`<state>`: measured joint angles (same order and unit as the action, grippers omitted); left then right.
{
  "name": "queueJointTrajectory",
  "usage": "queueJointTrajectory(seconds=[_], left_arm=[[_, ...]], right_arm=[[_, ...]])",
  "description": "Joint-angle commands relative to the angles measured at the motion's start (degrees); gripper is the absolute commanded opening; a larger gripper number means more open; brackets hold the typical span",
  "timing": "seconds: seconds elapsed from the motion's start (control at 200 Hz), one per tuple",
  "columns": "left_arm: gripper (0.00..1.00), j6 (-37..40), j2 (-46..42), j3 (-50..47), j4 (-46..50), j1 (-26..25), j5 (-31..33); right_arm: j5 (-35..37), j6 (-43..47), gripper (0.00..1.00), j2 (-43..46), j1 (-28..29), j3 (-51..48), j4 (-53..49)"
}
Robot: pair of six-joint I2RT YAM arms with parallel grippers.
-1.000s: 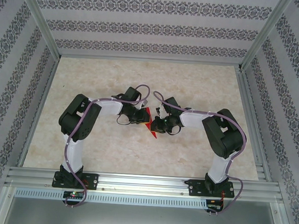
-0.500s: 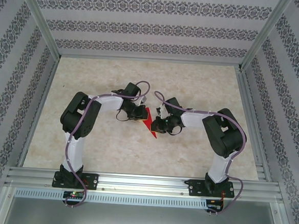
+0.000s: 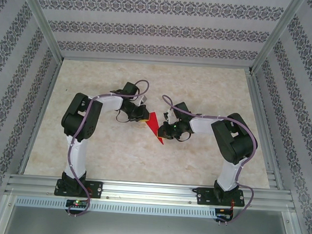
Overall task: Fold a paper plane with a square sheet of paper (pick it up from the middle)
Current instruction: Fold the wing for the fifth time at the center of the table.
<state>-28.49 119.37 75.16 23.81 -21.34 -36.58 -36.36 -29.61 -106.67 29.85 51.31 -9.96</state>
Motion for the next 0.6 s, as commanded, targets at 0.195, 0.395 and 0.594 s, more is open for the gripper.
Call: queueJointTrajectory(seconds=[0.195, 0.395, 0.594], left_arm=[[0.13, 4.98, 2.41, 1.72, -0.24, 5.92, 13.74], [0.13, 6.43, 2.21, 3.53, 1.19, 6.12, 14.81], [0.13, 6.29, -2.88, 4.12, 1.71, 6.04, 11.9]], right_arm=[[10.43, 1.38, 0.09, -5.15, -0.49, -4.99, -9.35], [9.65, 1.01, 0.09, -4.6, -0.51, -4.83, -8.55], [8.39, 0.28, 0.09, -2.57, -0.12, -3.28, -7.54]])
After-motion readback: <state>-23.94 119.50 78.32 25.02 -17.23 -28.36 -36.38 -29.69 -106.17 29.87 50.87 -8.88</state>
